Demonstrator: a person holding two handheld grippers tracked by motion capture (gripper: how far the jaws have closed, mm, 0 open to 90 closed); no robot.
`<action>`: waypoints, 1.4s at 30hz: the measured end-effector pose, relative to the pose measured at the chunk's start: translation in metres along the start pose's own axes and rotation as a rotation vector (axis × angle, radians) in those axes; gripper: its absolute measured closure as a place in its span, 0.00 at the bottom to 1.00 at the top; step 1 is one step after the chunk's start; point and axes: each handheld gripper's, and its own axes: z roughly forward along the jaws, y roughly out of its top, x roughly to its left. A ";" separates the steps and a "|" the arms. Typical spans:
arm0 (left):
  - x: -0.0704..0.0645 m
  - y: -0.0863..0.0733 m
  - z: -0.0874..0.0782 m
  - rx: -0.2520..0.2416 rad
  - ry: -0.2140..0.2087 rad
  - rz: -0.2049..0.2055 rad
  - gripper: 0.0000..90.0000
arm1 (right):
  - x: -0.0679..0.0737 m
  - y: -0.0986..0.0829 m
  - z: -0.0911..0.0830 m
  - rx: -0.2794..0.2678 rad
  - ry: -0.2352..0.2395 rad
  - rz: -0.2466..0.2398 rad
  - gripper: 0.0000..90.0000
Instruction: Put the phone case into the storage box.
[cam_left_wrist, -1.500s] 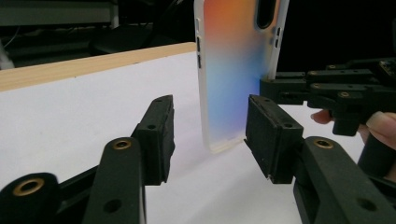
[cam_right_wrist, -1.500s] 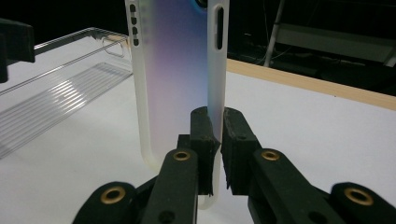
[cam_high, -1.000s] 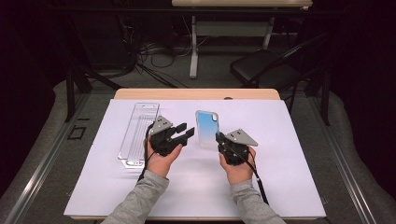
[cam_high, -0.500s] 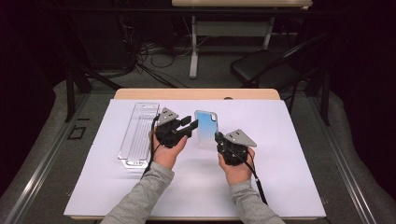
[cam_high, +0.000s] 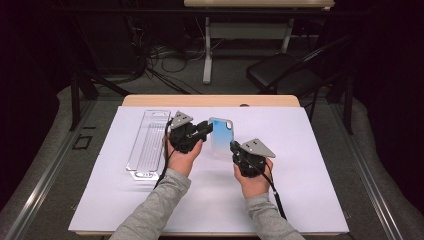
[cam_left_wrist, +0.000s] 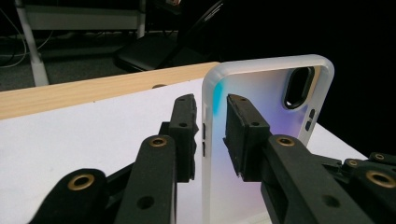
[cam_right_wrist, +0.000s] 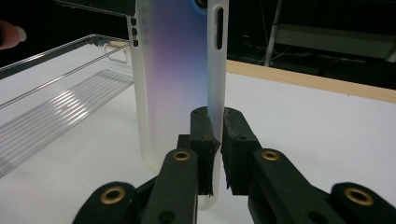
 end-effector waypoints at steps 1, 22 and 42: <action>0.000 0.000 0.000 0.002 0.002 0.000 0.83 | 0.000 0.000 0.000 -0.002 0.000 0.001 0.93; 0.000 -0.002 0.003 0.005 0.019 -0.030 0.96 | 0.003 -0.002 0.001 -0.012 -0.006 0.012 0.93; -0.001 -0.002 0.002 0.006 0.037 -0.023 0.98 | 0.003 -0.003 0.002 -0.013 -0.003 0.013 0.93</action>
